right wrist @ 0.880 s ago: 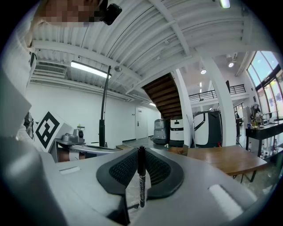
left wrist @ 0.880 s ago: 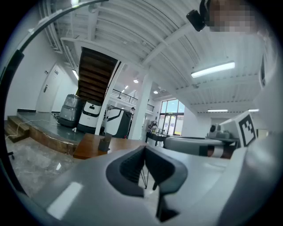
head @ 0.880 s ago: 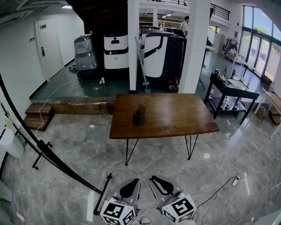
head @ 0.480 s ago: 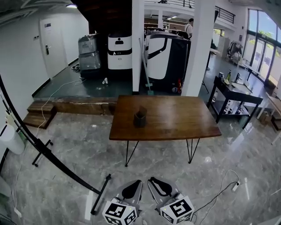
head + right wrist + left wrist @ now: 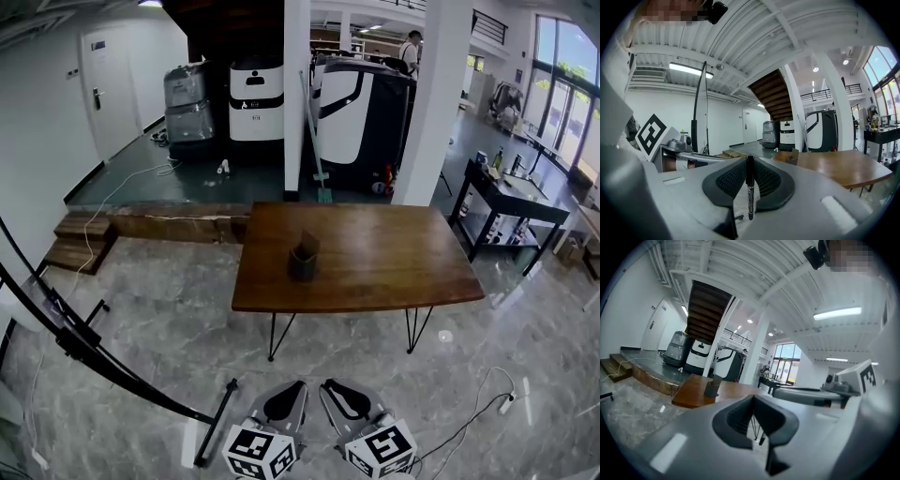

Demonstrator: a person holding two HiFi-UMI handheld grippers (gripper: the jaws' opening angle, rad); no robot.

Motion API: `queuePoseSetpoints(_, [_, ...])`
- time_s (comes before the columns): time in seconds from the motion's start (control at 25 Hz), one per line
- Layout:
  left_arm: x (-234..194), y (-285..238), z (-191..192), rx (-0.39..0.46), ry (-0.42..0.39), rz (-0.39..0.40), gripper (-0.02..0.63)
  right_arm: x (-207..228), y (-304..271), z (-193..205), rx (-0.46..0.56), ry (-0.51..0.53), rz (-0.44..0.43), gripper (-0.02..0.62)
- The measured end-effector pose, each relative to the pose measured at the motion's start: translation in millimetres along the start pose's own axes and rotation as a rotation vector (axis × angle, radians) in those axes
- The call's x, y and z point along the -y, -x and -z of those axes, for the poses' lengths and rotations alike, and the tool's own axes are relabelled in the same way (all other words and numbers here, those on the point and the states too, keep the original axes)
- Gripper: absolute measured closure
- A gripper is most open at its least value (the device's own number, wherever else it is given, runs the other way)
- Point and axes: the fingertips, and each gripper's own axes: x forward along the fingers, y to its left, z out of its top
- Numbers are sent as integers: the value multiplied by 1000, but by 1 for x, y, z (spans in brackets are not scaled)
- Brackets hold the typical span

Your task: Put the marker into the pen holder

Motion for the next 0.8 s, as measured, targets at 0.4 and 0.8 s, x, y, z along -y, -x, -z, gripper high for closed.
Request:
queuePoseSetpoints(0.4, [-89,-87,-45,-13,7,26,604,65,-111,-25,-19,-8,40,554])
queuePoseSetpoints(0.8, [-148,-163,-63,-62,23,76,603,117,-196,-32,-27,-29,79,554])
